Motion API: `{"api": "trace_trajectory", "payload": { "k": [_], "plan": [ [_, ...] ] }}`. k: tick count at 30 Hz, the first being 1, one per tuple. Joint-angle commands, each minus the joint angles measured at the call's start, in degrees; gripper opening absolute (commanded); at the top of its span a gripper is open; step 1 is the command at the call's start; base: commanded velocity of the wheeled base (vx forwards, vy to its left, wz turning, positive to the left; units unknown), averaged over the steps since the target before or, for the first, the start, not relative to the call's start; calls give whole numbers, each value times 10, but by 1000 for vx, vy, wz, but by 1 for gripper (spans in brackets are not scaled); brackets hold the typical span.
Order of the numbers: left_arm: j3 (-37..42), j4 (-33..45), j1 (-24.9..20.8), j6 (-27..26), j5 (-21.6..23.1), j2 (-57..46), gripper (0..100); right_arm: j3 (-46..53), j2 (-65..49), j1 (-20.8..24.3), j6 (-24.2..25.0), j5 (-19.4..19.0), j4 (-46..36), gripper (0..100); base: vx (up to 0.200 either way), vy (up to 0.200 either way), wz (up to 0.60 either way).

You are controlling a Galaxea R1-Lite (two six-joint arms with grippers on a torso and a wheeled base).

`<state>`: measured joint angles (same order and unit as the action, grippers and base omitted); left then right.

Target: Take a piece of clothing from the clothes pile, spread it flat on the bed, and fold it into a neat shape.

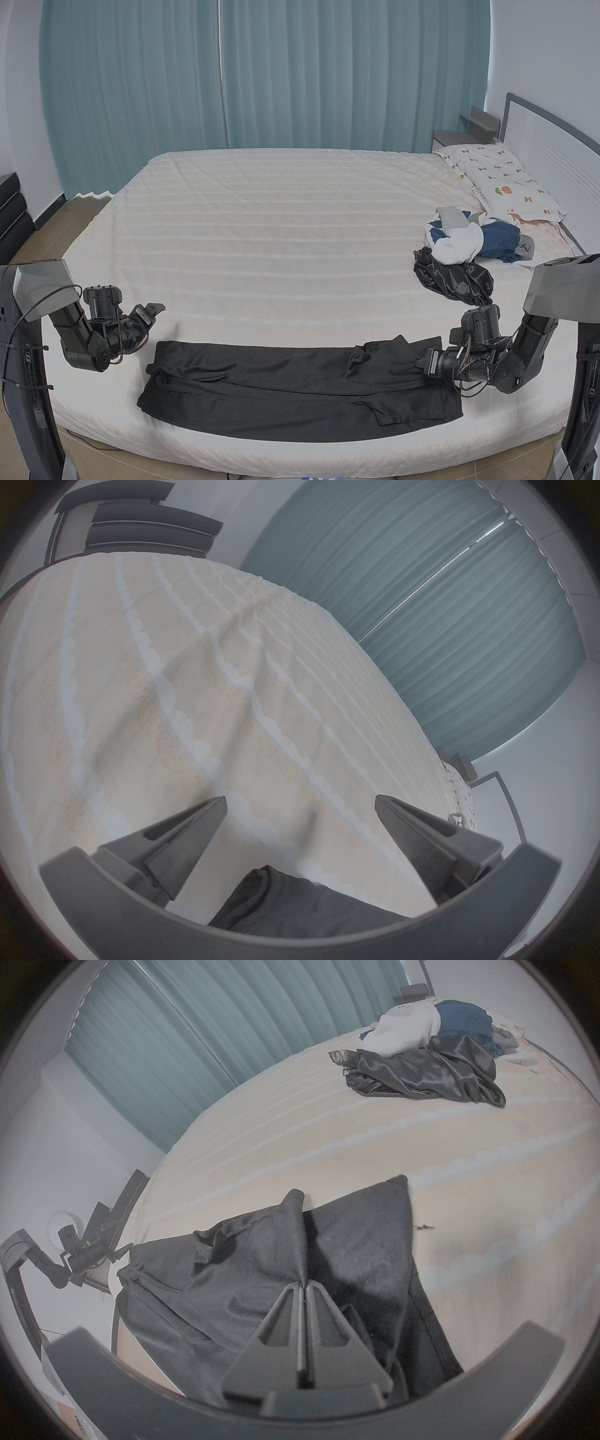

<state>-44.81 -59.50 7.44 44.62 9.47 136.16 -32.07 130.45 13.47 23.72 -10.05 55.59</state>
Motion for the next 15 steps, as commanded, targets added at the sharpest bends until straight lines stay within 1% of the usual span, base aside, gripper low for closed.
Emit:
{"api": "trace_trajectory", "payload": {
  "k": [1, 10, 11, 15],
  "plan": [
    [1, 0, 0, 0, 0, 1, 100, 19, -7, -2, 0, -1, 8, 0, 0, 0, 0],
    [1, 0, 0, -1, 0, 0, 100, 55, -20, -2, -2, -2, 15, 0, 0, 0, 0],
    [1, 0, 0, -1, 0, 0, 100, 55, -20, -2, -2, -2, 15, 100, 0, 0, 0],
    [10, 0, -1, -3, 4, -4, 100, 55, -22, -2, -1, -1, 18, 100, 0, 0, 0]
  ]
}}
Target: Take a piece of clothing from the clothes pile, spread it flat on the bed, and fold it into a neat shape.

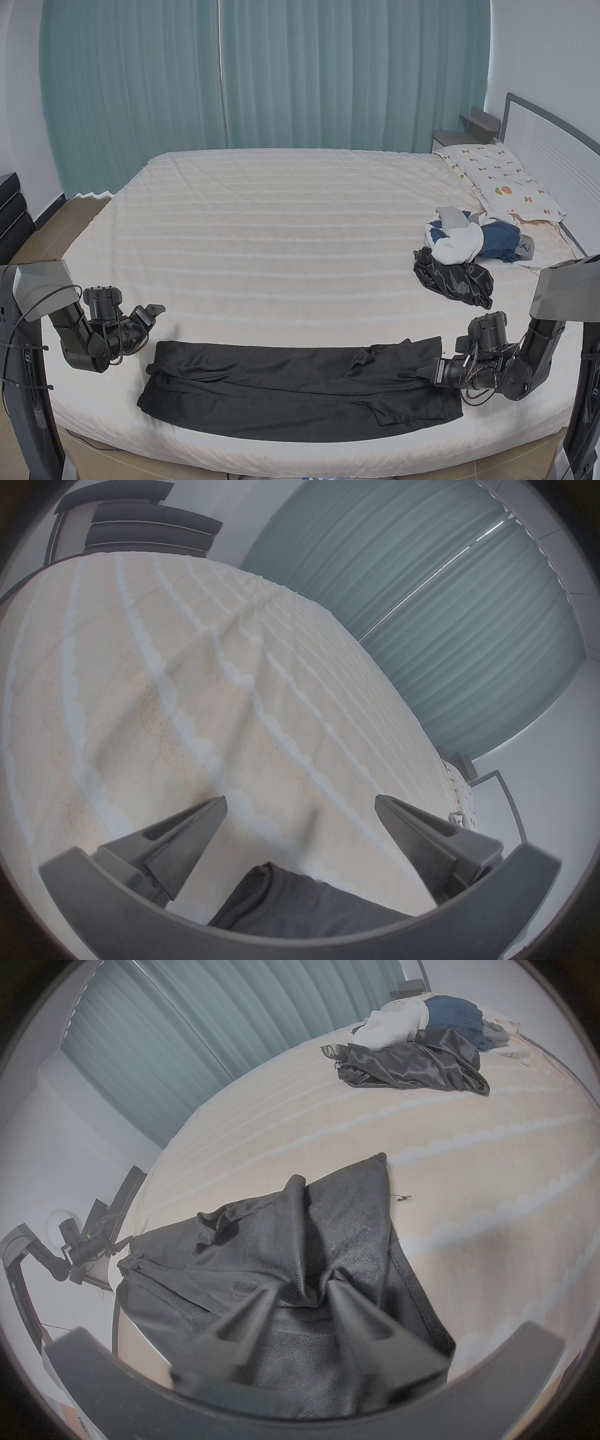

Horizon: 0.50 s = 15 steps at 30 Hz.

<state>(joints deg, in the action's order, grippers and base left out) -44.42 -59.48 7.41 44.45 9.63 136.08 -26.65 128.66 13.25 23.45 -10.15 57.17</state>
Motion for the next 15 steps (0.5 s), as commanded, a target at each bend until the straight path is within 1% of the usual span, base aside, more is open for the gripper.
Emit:
{"api": "trace_trajectory", "payload": {
  "k": [1, 3, 7, 9, 10, 12, 15],
  "plan": [
    [7, 0, 0, -2, 5, -4, 100, 1, -7, 0, 5, 0, 6, 100, 0, 0, 0],
    [14, 0, -2, -2, 7, -11, 100, 2, -16, -2, 7, 0, 14, 100, 0, 0, 0],
    [31, 0, -26, -3, 25, -27, 100, -2, -33, -14, 17, 5, 23, 100, 0, 0, 0],
    [32, 1, -28, -5, 25, -26, 100, -2, -35, -16, 17, 5, 23, 100, 0, 0, 0],
    [36, 6, -33, -37, 25, -22, 100, -4, -35, -29, 18, 5, 23, 100, 0, 0, 0],
    [45, 21, -33, -63, 26, -21, 100, -7, -32, -38, 18, 3, 24, 100, 0, 0, 0],
    [50, 27, -36, -74, 25, -21, 100, -13, -25, -50, 24, 1, 23, 100, 0, 0, 0]
  ]
}}
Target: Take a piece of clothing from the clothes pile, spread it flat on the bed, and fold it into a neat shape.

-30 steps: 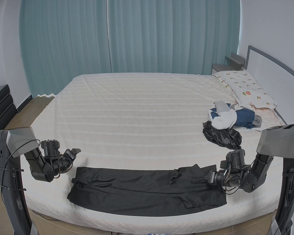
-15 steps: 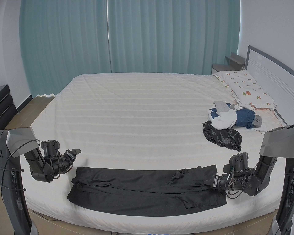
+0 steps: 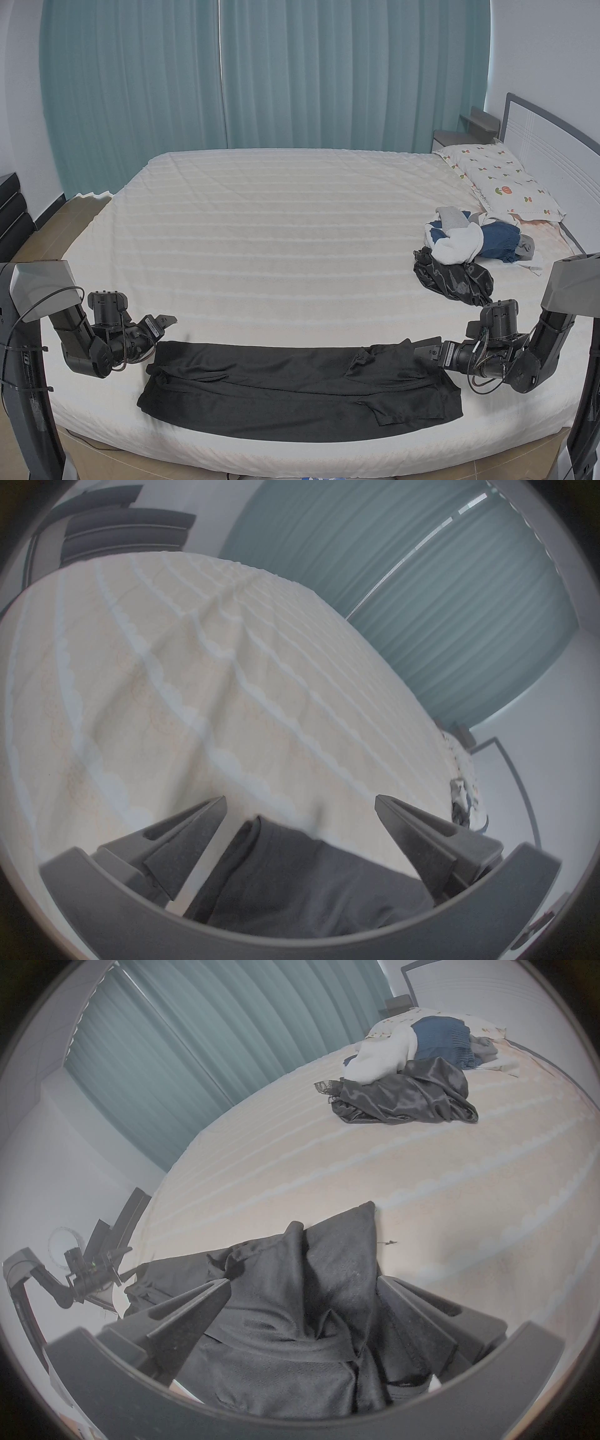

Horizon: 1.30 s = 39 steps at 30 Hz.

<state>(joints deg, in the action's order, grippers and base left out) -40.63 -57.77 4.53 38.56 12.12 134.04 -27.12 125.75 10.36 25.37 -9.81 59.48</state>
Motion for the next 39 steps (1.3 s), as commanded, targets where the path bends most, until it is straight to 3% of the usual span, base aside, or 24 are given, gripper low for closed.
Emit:
{"api": "trace_trajectory", "payload": {
  "k": [1, 11, 12, 25, 26, 35, 39],
  "plan": [
    [12, 10, -9, -16, 0, 0, 100, -12, 6, -23, 11, -2, 0, 100, 0, 0, 0],
    [13, 22, -13, -32, 0, 1, 100, -60, 32, -22, 77, -4, -7, 100, 0, 0, 0],
    [13, 22, -13, -32, 0, 2, 0, -66, 36, -22, 81, -4, -9, 100, 0, 0, 0],
    [2, 17, -8, -29, -39, 6, 0, -127, 106, -20, 84, 2, -16, 100, 0, 0, 0],
    [2, 17, -8, -29, -39, 7, 0, -128, 107, -20, 84, 2, -16, 0, 0, 0, 0],
    [-6, 16, -4, -25, -54, 6, 0, -170, 108, -25, 87, 5, -18, 0, 0, 0, 0],
    [-14, 16, 4, -19, -55, 11, 0, -190, 106, -28, 111, 19, -15, 0, 0, 0, 0]
  ]
}}
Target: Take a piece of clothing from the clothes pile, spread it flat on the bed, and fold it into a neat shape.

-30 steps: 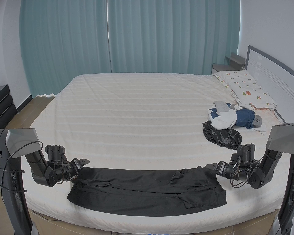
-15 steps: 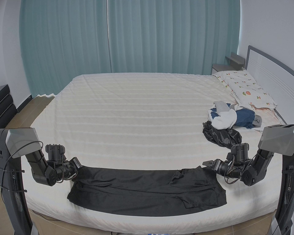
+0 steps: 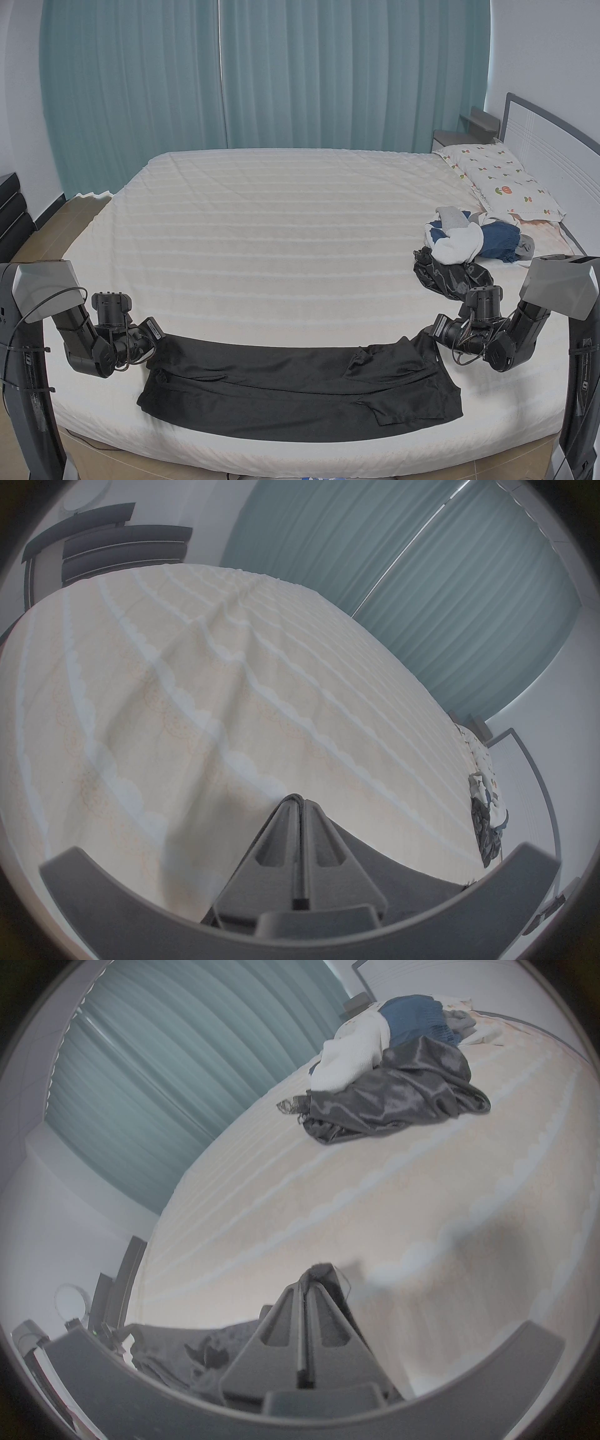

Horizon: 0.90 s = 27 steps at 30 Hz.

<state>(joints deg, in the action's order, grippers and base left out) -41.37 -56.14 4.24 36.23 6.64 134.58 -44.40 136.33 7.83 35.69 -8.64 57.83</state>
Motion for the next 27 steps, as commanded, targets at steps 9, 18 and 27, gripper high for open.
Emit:
{"api": "trace_trajectory", "payload": {
  "k": [9, 18, 27],
  "plan": [
    [-20, 1, 14, 9, -6, 16, 0, -34, 5, -7, 11, 14, 4, 0, 0, 0, 0],
    [-23, 2, 13, 9, -7, 22, 0, -39, 25, -6, 11, 14, 5, 100, 0, 0, 0],
    [-20, 0, 20, 12, -7, 4, 100, -11, -16, -7, 12, 14, 14, 100, 0, 0, 0]
  ]
}}
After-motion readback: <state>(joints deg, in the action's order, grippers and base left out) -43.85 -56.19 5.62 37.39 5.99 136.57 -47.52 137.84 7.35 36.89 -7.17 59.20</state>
